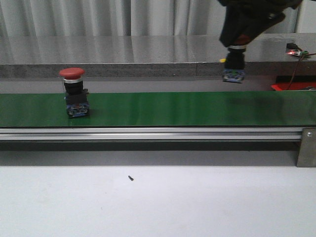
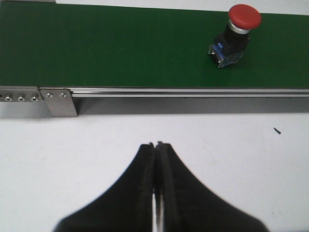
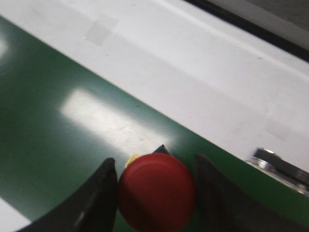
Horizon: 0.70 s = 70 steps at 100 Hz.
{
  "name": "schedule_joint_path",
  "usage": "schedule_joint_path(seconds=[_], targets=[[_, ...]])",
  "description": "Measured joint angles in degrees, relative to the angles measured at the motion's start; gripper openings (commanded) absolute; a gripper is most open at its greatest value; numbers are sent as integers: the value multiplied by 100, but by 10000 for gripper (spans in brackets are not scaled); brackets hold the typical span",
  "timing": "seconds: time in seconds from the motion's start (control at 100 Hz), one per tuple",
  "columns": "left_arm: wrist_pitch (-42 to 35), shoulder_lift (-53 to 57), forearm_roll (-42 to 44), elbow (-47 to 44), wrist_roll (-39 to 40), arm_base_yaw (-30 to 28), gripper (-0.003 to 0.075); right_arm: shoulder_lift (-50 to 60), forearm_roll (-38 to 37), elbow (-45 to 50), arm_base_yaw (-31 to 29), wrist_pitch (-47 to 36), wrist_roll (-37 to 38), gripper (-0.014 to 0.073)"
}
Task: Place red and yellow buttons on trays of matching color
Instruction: 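Carry the red button into the red tray and open the right gripper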
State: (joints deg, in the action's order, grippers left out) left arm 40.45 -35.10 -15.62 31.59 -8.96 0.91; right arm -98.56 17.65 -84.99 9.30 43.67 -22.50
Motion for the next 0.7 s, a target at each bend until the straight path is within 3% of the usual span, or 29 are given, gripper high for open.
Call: schedule_joint_path(seconds=[0.41,0.7], targets=[[0,0,0,0,0,0,-20,0,0,0,-1718,-541,45,100],[0,0,0,0,0,0,-20,-368,58,-137,-2332,-771,256,100]])
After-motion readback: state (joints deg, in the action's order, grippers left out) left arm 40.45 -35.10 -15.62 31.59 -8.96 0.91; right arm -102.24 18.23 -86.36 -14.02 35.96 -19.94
